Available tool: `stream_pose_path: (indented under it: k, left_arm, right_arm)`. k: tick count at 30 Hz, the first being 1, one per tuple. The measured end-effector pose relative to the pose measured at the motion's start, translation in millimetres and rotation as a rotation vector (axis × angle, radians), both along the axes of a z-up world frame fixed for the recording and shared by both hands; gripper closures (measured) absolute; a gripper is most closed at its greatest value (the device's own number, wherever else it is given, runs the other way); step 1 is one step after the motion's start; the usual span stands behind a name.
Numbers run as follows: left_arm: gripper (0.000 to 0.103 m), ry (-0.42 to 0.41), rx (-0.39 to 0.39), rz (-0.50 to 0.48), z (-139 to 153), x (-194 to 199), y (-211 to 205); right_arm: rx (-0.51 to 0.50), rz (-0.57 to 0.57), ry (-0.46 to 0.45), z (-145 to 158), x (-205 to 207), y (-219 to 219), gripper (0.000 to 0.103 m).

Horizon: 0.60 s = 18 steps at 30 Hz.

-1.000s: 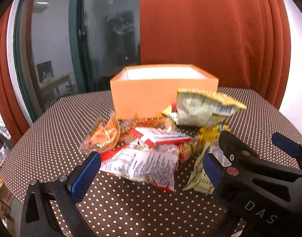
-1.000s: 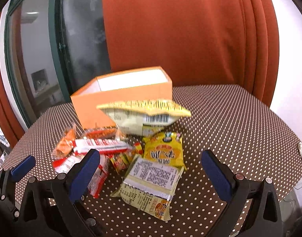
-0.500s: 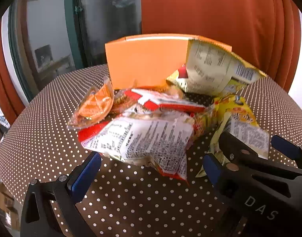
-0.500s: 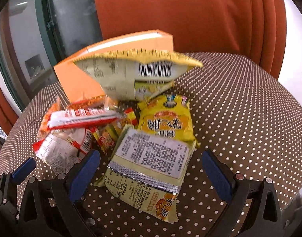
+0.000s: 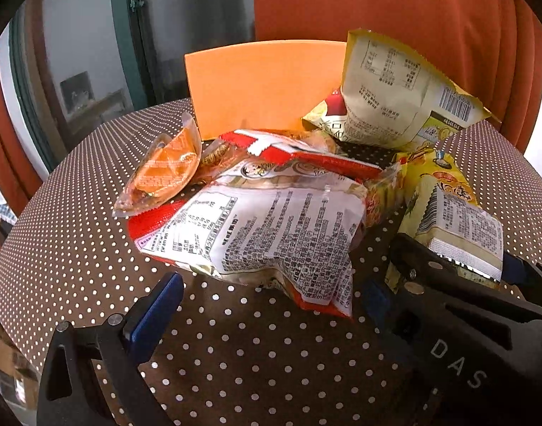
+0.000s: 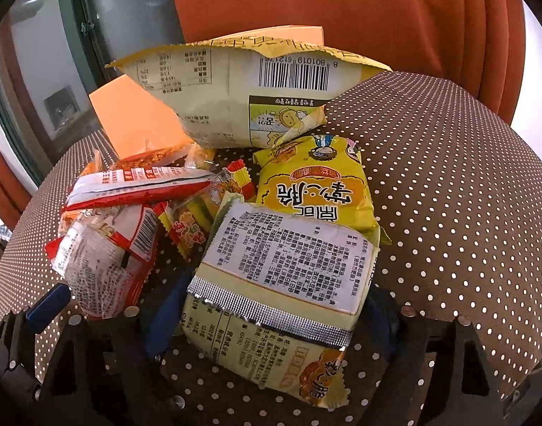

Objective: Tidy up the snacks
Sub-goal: 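Lower the right tool onto the yellow-green cracker packet while the left tool reaches the white bread bag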

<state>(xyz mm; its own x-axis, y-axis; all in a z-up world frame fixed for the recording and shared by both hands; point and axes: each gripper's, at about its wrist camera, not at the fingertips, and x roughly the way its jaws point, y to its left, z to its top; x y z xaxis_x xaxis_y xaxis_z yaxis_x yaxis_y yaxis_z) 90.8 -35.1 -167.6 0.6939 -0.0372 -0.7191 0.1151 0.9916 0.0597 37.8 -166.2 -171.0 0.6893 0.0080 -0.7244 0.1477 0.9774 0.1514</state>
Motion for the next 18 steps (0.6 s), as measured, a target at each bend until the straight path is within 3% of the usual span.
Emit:
stream_pose_path:
  k: [9, 18]
  left_arm:
    - [0.001, -0.038, 0.014, 0.011, 22.9, -0.6, 11.4]
    - [0.001, -0.003, -0.002, -0.060, 27.6, 23.6, 14.7]
  right_arm:
    - [-0.008, 0.008, -0.055, 19.2, -11.3, 3.5, 0.020]
    - [-0.011, -0.006, -0.084, 38.5, 5.3, 4.9, 0.020]
